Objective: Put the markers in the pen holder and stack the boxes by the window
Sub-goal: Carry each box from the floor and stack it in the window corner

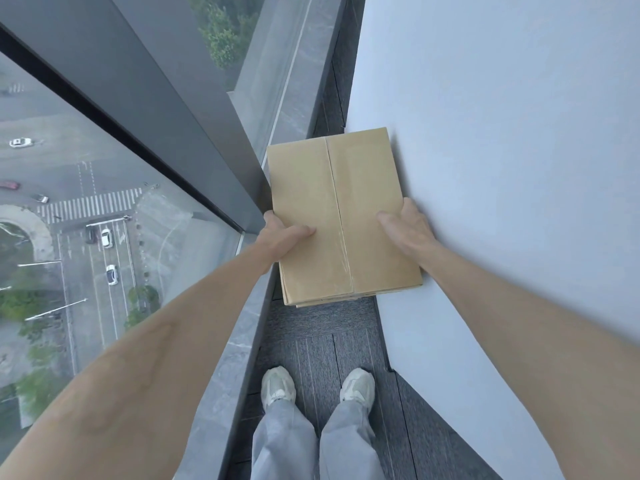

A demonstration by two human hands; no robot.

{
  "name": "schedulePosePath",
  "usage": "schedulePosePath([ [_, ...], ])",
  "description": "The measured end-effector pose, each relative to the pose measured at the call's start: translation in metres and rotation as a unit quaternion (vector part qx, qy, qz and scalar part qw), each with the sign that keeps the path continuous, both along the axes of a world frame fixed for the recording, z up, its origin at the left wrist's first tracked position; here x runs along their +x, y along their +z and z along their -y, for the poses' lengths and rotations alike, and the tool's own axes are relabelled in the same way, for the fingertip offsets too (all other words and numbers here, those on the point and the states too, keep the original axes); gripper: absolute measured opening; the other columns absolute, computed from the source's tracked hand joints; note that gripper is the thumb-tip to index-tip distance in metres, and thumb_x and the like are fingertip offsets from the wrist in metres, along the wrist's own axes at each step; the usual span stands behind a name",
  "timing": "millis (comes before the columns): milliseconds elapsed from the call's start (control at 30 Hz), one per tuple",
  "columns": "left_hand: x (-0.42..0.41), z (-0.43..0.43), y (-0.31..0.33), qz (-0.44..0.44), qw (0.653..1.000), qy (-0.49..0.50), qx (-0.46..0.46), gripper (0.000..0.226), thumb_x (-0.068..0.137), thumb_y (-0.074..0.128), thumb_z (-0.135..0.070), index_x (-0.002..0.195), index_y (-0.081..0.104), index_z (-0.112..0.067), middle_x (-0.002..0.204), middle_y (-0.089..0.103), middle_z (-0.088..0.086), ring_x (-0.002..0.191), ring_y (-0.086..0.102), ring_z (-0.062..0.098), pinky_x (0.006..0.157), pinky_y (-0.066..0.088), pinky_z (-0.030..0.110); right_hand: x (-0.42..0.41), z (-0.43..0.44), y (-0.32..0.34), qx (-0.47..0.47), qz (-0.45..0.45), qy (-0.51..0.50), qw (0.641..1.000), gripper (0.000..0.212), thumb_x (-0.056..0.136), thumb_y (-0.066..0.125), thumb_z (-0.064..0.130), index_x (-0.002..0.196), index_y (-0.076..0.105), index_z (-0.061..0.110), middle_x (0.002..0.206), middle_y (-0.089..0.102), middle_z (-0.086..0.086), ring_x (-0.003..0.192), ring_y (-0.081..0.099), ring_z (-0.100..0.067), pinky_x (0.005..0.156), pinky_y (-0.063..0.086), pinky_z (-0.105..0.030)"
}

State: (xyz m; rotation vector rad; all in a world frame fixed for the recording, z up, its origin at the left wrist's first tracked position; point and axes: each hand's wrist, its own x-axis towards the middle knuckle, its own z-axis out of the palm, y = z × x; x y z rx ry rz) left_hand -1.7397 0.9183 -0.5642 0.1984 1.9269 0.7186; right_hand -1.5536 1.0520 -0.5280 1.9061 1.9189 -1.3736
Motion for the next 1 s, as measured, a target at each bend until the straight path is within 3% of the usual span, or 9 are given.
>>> schedulePosePath([
  [233,0.004,0.005,-0.001,0.035,0.999,-0.002,-0.001,0.079,0.079,0.078,-0.030,0.137,0.026,-0.016,0.126,0.054,0.003,0.110,0.059,0.022,0.092,0.053,0.045,-0.007,0.000,-0.006,-0.001,-0.003,0.007,1.000,0.072,0.089,0.057,0.044,0.143,0.031,0.004,0.152,0.038,-0.012,0.139,0.039,-0.029,0.113,0.033,-0.040],
  [400,0.003,0.005,0.002,0.028,0.999,-0.031,-0.006,0.092,0.070,0.080,-0.034,0.140,0.023,-0.016,0.128,0.053,0.005,0.114,0.057,0.027,0.096,0.051,0.050,-0.001,0.009,-0.017,-0.017,0.023,0.029,0.999,0.096,0.093,0.054,0.046,0.157,-0.005,0.005,0.166,0.004,-0.013,0.152,0.012,-0.028,0.120,0.014,-0.040],
  [467,0.004,0.007,0.001,0.023,0.999,-0.031,-0.002,0.092,0.073,0.079,-0.032,0.142,0.021,-0.016,0.129,0.053,0.005,0.114,0.056,0.026,0.097,0.050,0.049,-0.001,0.012,-0.019,-0.009,0.024,0.028,0.999,0.098,0.093,0.054,0.045,0.156,-0.009,0.005,0.166,0.000,-0.013,0.152,0.008,-0.028,0.120,0.011,-0.040],
  [667,0.008,0.010,0.000,0.023,0.999,-0.034,0.000,0.084,0.084,0.073,-0.021,0.146,0.016,-0.012,0.126,0.050,0.005,0.109,0.054,0.024,0.085,0.049,0.037,-0.001,0.020,-0.024,-0.011,0.042,0.048,0.998,0.099,0.092,0.052,0.043,0.155,-0.013,0.003,0.164,0.001,-0.016,0.152,0.006,-0.029,0.120,0.011,-0.042],
  [767,0.007,0.009,0.002,0.016,0.999,-0.036,-0.004,0.084,0.086,0.071,-0.022,0.148,0.015,-0.012,0.130,0.049,0.005,0.110,0.052,0.024,0.091,0.048,0.037,0.003,0.022,-0.020,0.007,0.031,0.077,0.997,0.098,0.092,0.053,0.040,0.155,-0.012,0.003,0.163,0.001,-0.017,0.151,0.004,-0.030,0.120,0.009,-0.042],
  [867,0.008,0.009,0.010,-0.001,0.999,-0.039,0.005,0.082,0.087,0.067,-0.026,0.150,0.016,-0.014,0.141,0.044,0.006,0.122,0.049,0.025,0.102,0.044,0.041,0.008,0.025,-0.010,0.041,0.021,0.117,0.992,0.085,0.092,0.052,0.038,0.156,0.004,0.009,0.162,0.004,-0.014,0.150,0.005,-0.029,0.120,0.013,-0.042],
  [1000,0.012,0.017,0.044,-0.105,0.993,-0.052,0.025,0.058,0.087,0.057,-0.030,0.140,0.038,-0.017,0.134,0.049,0.003,0.118,0.051,0.023,0.091,0.042,0.035,0.015,0.042,0.020,0.095,0.004,0.142,0.985,0.071,0.095,0.048,0.035,0.155,0.018,0.015,0.164,0.006,-0.006,0.151,0.009,-0.023,0.120,0.019,-0.042],
])
